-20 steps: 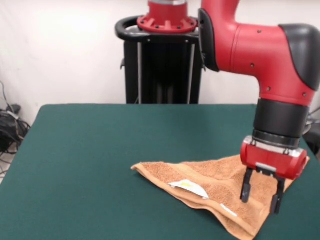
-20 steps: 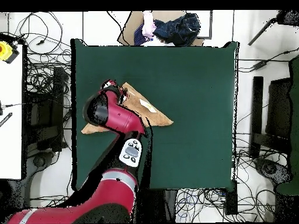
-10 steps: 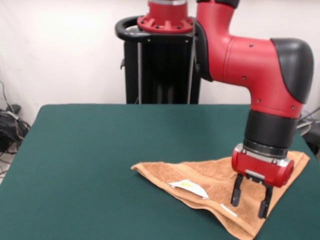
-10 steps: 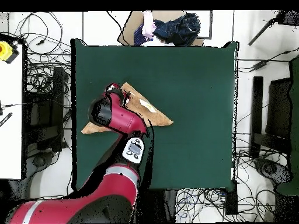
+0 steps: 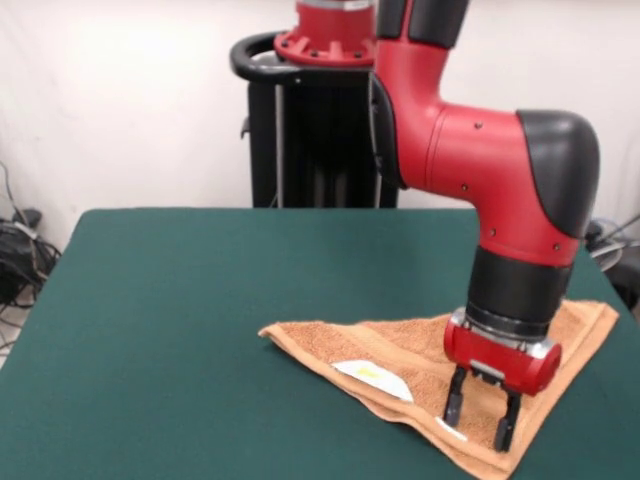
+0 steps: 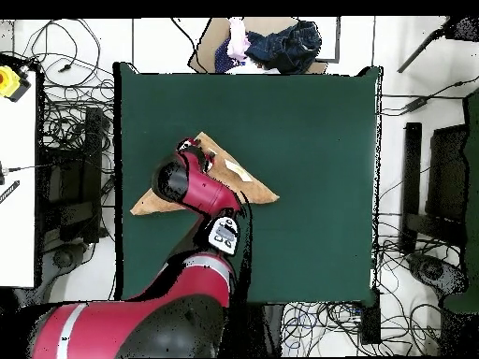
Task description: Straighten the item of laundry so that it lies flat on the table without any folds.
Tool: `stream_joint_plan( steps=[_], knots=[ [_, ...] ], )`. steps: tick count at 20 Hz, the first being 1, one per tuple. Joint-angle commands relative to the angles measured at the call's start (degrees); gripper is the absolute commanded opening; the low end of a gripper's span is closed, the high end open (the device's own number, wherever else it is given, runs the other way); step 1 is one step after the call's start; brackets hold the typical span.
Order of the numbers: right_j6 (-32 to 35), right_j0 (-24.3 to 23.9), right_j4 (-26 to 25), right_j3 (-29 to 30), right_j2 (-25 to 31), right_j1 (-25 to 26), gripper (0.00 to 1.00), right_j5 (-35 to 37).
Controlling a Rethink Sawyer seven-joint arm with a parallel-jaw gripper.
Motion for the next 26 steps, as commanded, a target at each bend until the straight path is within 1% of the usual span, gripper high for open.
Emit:
stream_joint_plan(
  steps=[1,9,13,16,17,20,22,23,26],
  knots=[
    [11.8,-0.9,0.0,-2.2,8.1,4.5,1.0,-3.2],
    [11.9,-1.1,0.0,-4.2,8.6,6.5,1.0,-4.4],
    [11.2,-0.5,0.5,-5.5,7.9,7.7,1.0,-4.2],
    [11.3,-0.9,0.0,-5.6,8.4,7.8,1.0,-4.5],
    [11.5,-0.7,0.0,-5.6,8.2,7.9,0.0,-5.0],
    [12.2,-0.3,0.8,-5.4,7.9,8.0,0.0,-5.3],
    [11.4,-0.2,1.1,-5.6,7.6,7.9,0.0,-3.4],
    [11.0,-0.3,1.1,-5.5,7.7,7.6,0.0,-2.1],
    [11.5,-0.6,0.8,-4.0,8.4,6.0,0.0,-1.6]
  ],
)
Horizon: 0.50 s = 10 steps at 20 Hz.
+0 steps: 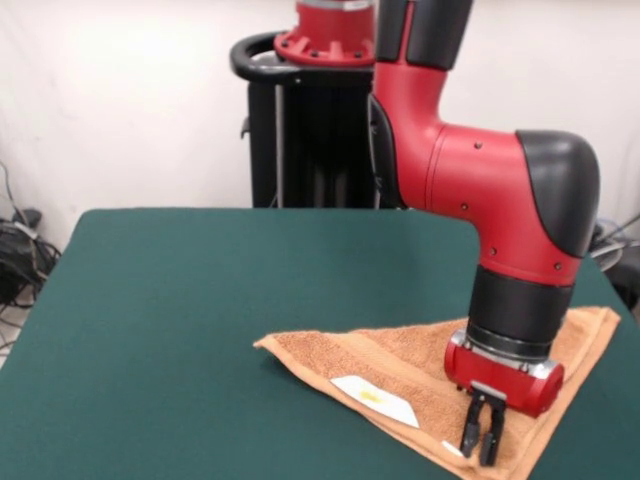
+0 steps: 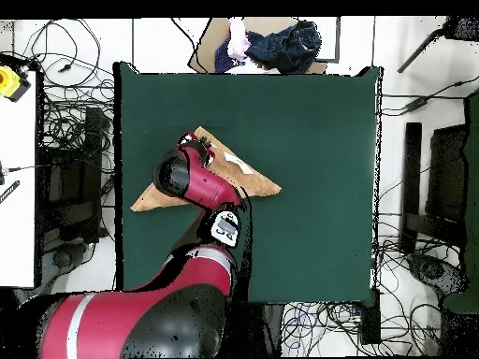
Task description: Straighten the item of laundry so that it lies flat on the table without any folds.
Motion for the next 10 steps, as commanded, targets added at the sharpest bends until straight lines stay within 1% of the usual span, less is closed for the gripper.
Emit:
stream_joint_plan(
  steps=[1,10],
  knots=[
    [11.6,-0.2,0.8,-0.6,8.0,3.5,0.0,0.4],
    [12.5,-1.5,-1.2,4.9,9.9,-1.5,0.0,1.3]
  ],
)
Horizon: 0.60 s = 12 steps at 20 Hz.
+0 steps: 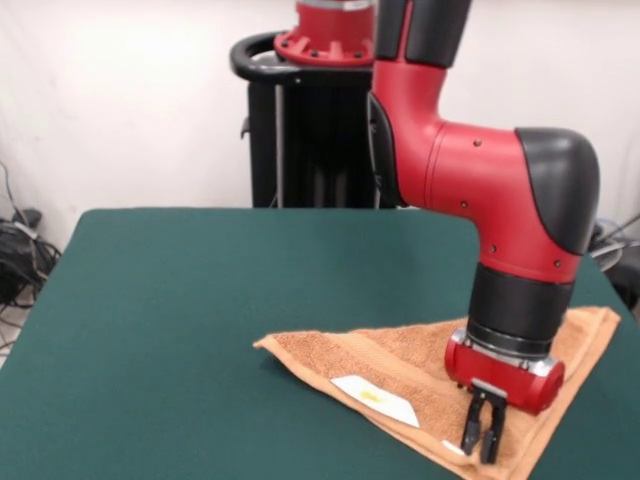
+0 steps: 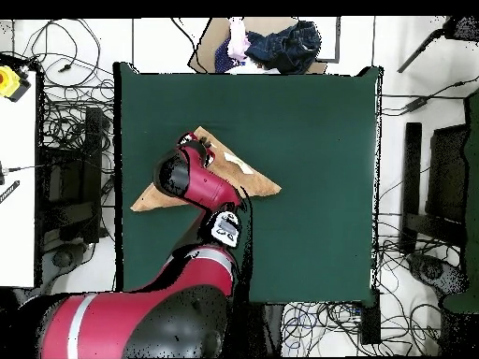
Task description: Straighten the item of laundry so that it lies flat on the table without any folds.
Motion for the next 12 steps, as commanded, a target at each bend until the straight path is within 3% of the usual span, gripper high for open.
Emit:
stream_joint_plan(
  steps=[1,12],
  knots=[
    [12.6,-1.2,-1.3,5.0,9.5,-1.5,0.0,1.5],
    [12.5,-3.3,-3.3,12.1,11.8,-6.5,0.0,1.2]
  ],
)
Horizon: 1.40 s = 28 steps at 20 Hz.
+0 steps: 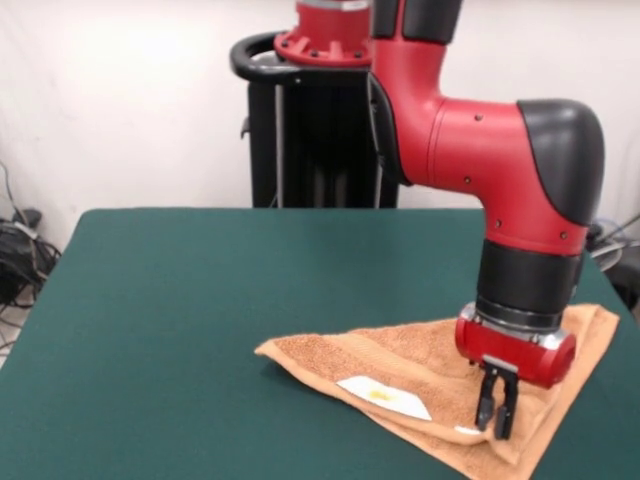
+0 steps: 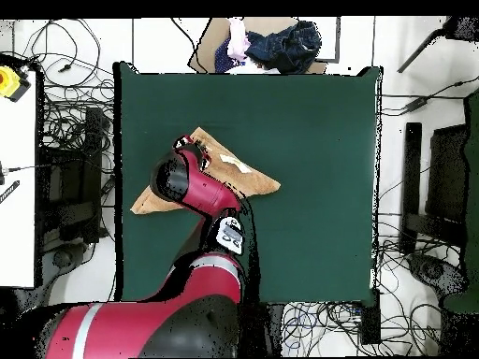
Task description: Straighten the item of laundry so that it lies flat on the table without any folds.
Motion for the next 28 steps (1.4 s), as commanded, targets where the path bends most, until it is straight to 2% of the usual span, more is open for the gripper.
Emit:
stream_joint_plan(
  steps=[1,15,24,28],
  knots=[
    [12.6,-1.6,-2.5,7.7,8.6,-2.1,0.0,1.1],
    [13.8,-2.6,-2.7,15.8,9.6,-6.3,0.0,1.1],
    [16.0,-5.0,-6.4,25.7,11.7,-12.0,0.0,-2.1],
    [16.6,-5.4,-6.8,29.9,11.5,-15.3,0.0,-1.4]
  ],
)
